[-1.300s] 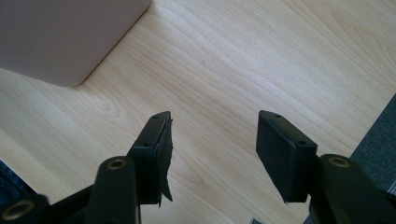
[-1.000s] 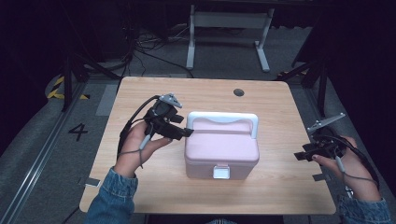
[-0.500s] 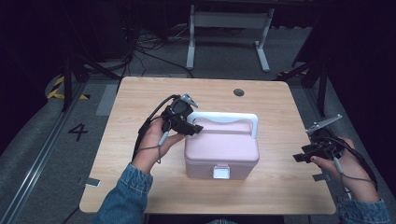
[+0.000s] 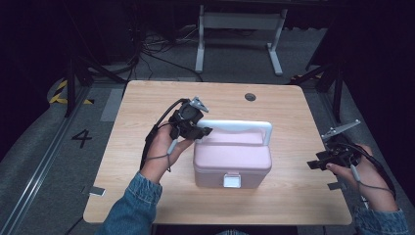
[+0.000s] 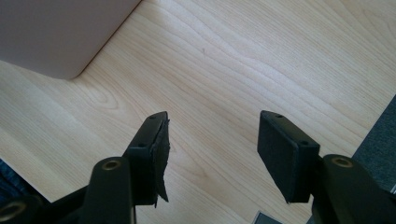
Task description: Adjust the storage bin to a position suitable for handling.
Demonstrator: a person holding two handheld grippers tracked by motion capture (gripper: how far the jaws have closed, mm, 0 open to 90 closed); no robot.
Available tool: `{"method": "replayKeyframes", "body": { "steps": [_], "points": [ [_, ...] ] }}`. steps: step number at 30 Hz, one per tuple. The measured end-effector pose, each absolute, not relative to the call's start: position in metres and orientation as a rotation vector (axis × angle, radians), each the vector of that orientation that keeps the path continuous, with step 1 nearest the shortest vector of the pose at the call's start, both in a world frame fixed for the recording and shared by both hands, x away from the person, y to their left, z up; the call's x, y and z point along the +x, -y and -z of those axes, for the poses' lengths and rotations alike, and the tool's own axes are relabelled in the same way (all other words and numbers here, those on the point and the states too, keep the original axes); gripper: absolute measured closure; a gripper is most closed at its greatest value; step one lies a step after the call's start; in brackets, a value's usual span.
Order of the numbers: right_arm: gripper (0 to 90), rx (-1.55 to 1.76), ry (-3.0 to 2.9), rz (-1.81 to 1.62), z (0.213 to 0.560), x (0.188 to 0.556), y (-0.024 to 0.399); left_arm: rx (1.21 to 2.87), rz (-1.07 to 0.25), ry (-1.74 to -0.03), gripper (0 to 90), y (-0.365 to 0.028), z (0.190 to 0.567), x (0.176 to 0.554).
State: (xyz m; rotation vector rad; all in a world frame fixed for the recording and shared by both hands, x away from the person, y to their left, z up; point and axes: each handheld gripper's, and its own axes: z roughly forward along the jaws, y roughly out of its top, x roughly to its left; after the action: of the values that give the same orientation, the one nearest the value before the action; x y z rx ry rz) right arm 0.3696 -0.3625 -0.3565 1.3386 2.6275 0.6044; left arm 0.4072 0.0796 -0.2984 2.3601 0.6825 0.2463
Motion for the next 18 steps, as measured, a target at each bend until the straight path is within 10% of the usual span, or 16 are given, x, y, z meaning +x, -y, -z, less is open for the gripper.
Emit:
{"method": "replayKeyframes", "body": {
  "steps": [18],
  "points": [
    [46.5, 1.283, -2.597, -0.675, 0.351, 0.365, 0.364, 2.321, -0.287, -0.622, 70.8, -0.080, 0.279, 0.402]
  ]
}}
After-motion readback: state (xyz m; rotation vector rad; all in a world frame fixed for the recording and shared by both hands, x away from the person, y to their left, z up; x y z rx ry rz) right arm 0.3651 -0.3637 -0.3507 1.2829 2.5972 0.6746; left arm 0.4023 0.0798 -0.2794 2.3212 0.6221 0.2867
